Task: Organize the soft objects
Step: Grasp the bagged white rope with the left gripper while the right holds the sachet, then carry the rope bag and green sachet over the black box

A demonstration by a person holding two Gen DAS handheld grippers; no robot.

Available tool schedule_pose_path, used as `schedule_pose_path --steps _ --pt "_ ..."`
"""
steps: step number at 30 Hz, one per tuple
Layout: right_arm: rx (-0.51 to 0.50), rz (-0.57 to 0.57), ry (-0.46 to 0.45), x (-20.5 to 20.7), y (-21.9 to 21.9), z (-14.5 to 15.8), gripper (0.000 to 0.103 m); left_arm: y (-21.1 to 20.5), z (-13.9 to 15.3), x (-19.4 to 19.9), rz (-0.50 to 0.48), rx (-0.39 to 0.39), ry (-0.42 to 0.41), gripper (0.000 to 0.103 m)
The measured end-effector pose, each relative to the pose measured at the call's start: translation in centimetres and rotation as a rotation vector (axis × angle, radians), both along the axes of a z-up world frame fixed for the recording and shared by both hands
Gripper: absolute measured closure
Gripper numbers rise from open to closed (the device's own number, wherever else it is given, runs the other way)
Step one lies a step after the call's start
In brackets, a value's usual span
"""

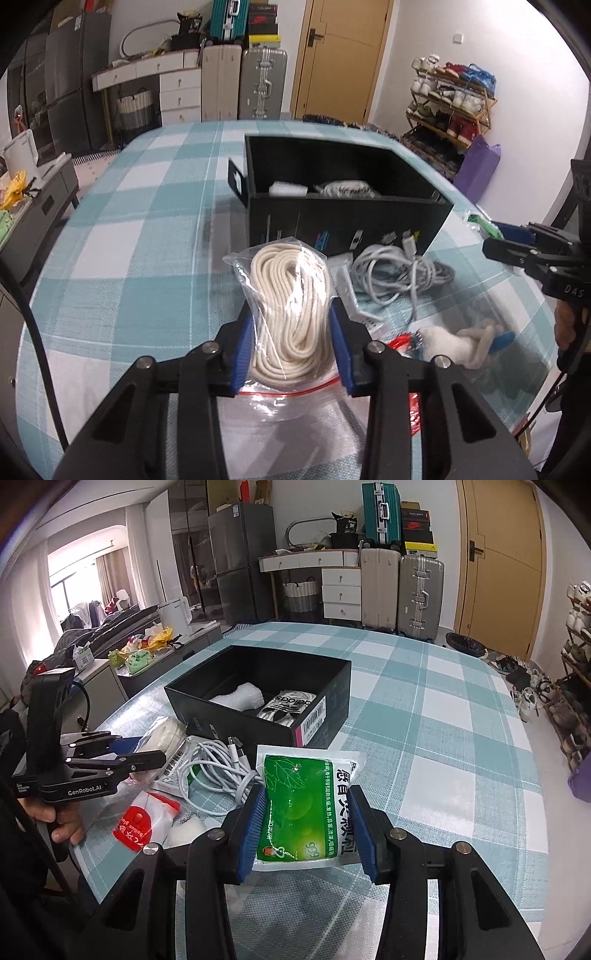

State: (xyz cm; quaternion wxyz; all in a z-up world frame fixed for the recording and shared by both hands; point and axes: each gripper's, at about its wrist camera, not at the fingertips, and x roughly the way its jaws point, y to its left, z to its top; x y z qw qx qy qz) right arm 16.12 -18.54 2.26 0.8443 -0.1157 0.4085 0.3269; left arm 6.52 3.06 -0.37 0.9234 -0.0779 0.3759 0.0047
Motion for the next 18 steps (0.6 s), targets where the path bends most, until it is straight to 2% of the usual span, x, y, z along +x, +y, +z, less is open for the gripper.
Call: schedule_pose_path --steps 10,18 --pt "0.053 -0.020 -0.037 -0.2 -0.1 1.7 0.058 0.2 3.8 -0.5 0.008 0.008 -0.104 0.066" --pt "0.077 -0.035 -0.059 -0.3 1.0 2.6 0.058 -0.2 5.8 0.9 -0.012 0.033 -0.143 0.066"
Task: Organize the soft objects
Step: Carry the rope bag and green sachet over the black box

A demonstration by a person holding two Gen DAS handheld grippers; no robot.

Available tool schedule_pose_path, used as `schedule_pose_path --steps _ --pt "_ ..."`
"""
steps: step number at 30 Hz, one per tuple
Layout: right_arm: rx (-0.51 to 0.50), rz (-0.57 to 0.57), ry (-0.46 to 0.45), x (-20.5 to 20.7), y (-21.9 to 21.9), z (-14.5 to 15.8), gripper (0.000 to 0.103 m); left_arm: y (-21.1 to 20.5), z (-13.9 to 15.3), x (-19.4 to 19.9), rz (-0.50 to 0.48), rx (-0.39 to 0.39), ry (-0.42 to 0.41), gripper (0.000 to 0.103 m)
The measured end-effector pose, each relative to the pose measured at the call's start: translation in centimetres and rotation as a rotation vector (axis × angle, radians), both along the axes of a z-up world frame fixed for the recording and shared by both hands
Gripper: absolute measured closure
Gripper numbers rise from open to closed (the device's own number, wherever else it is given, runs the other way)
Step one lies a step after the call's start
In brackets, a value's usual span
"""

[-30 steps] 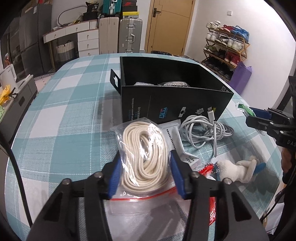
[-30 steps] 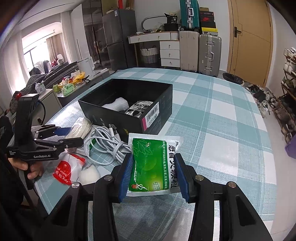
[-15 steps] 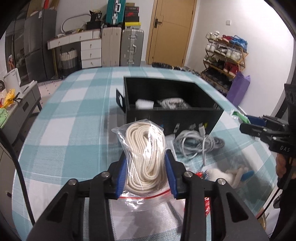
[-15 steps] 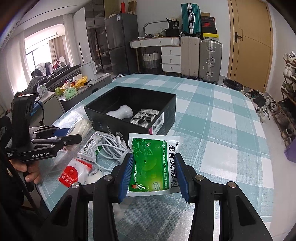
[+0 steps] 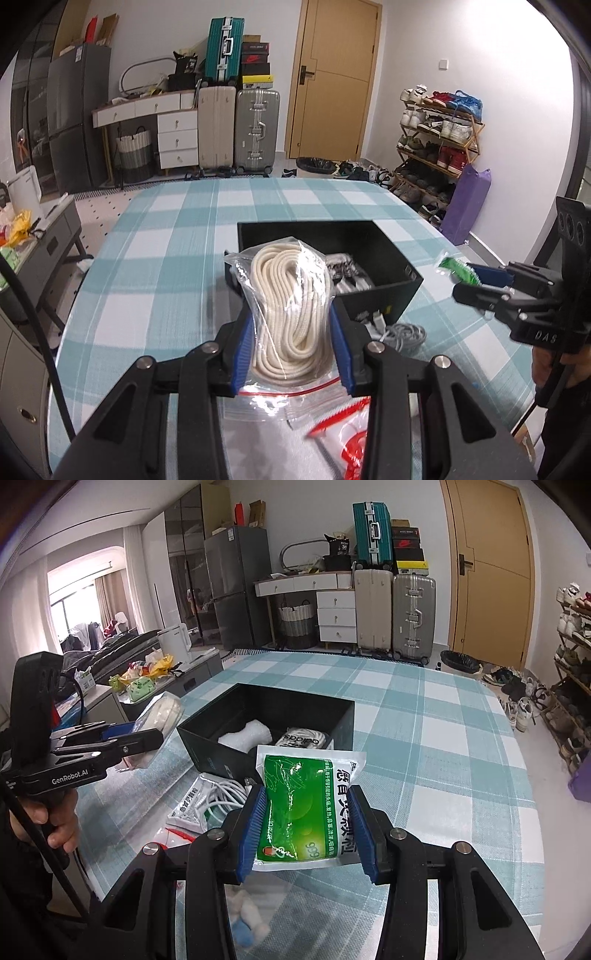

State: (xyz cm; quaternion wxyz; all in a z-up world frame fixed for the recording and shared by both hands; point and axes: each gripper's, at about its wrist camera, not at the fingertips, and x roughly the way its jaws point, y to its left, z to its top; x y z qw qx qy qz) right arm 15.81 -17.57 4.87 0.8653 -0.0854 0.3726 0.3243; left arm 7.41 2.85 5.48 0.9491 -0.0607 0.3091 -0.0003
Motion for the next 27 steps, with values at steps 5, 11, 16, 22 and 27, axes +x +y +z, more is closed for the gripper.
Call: schedule_pose_path --steps 5,11,16,22,27 --pt "0.001 0.007 0.004 0.3 1.2 0.3 0.058 -0.2 0.8 1.1 -0.009 0.011 -0.015 0.066" --pt "-0.001 0.013 -0.005 0.8 2.7 0.9 0.058 -0.3 1.6 2.6 -0.022 0.023 -0.026 0.066" --pt "-0.005 0.017 -0.014 1.4 3.7 1.4 0.058 -0.2 1.6 3.6 -0.024 0.031 -0.024 0.066" --pt "-0.008 0.020 -0.021 2.3 4.8 1.6 0.058 -0.2 1.5 4.7 -0.032 0.035 -0.022 0.066" --pt "-0.020 0.030 -0.019 3.1 5.7 1.3 0.058 -0.4 1.2 5.5 -0.038 0.038 -0.014 0.066"
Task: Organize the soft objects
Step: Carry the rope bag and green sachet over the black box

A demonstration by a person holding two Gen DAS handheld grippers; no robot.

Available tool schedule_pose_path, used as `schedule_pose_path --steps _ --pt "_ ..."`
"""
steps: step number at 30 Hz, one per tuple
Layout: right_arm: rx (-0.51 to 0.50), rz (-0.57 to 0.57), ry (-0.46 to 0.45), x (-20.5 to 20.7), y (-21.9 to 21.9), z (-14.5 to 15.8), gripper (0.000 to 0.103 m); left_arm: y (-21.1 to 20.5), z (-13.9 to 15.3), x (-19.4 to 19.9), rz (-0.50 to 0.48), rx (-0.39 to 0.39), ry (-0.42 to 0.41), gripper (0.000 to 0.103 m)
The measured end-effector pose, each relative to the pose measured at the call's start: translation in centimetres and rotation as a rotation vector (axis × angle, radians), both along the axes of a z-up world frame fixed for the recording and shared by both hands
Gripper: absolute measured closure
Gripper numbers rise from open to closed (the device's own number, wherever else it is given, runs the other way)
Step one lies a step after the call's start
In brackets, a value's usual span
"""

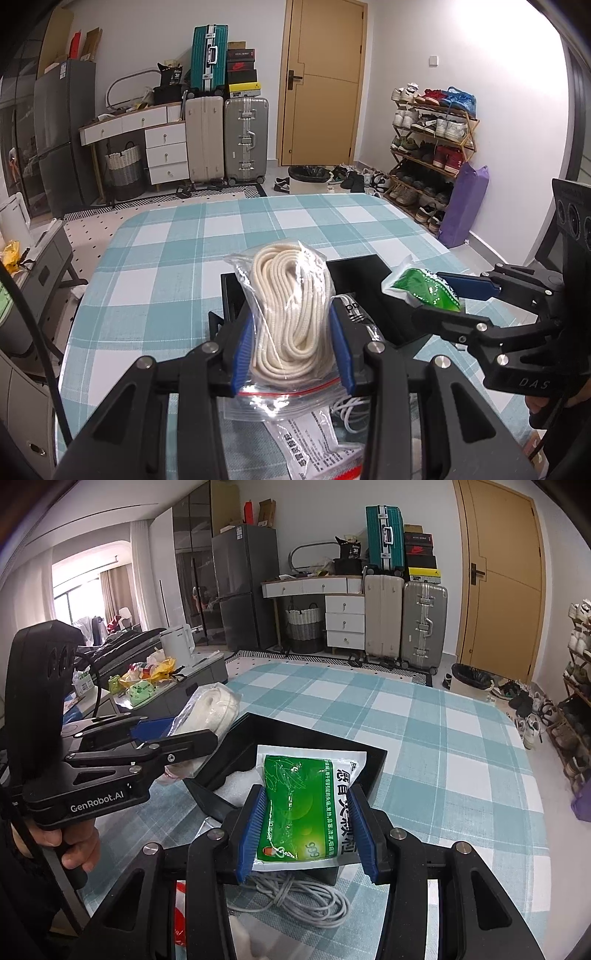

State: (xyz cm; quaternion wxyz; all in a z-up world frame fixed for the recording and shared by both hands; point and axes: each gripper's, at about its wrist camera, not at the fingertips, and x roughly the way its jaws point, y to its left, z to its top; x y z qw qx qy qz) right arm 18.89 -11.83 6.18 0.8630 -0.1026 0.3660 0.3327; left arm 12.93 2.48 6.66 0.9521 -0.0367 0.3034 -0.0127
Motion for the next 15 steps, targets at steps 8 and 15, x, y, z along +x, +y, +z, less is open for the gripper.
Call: schedule_pose_path --steps 8,15 --pt "-0.018 0.011 0.017 1.4 1.3 -1.0 0.058 0.0 -0.8 1.4 -0.005 -0.002 0.026 0.066" --pt "-0.028 0.023 0.025 2.5 2.1 -1.8 0.058 -0.4 -1.6 2.4 -0.019 0.011 0.052 0.066"
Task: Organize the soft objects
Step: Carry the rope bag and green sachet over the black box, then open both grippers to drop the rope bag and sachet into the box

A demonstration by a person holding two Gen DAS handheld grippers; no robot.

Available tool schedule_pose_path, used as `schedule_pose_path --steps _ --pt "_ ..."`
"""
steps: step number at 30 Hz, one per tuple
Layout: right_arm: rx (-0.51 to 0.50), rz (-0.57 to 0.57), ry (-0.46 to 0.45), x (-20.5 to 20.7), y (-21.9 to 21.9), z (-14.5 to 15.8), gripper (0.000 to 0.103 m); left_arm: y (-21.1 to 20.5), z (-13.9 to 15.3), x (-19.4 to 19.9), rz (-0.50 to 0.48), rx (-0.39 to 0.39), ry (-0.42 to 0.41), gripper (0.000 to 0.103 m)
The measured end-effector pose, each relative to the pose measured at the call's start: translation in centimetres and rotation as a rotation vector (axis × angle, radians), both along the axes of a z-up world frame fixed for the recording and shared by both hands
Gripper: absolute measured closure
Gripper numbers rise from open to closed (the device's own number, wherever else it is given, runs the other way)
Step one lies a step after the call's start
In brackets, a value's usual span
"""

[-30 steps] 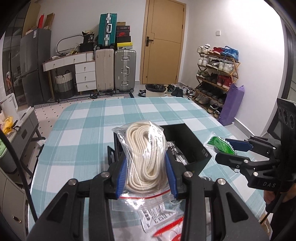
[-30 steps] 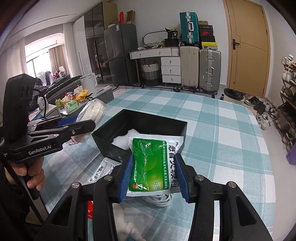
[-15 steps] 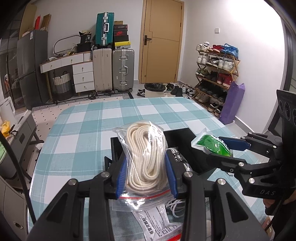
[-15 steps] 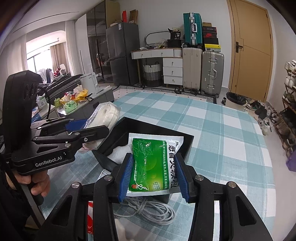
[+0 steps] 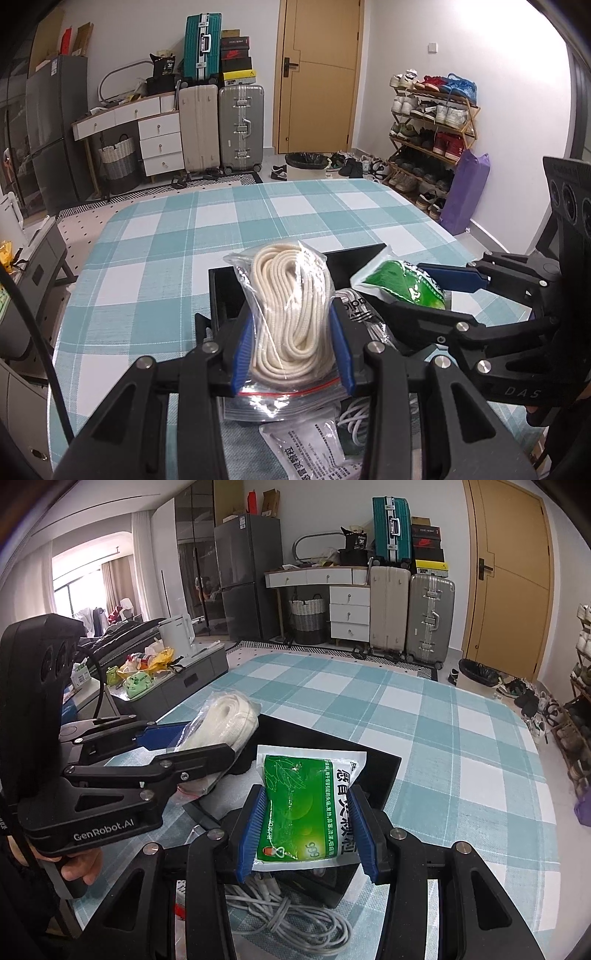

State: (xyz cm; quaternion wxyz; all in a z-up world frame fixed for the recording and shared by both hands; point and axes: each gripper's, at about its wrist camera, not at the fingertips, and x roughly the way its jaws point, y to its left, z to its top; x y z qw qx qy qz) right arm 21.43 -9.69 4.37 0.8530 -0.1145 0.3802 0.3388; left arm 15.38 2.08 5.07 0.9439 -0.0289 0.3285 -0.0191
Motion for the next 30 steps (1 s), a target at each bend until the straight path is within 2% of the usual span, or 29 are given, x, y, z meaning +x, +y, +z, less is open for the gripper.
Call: schedule_pose_path --steps 30 --pt "-0.082 0.039 0.016 2.9 2.4 -3.8 0.057 0.1 -2.8 2.4 0.002 0.038 0.071 0.066"
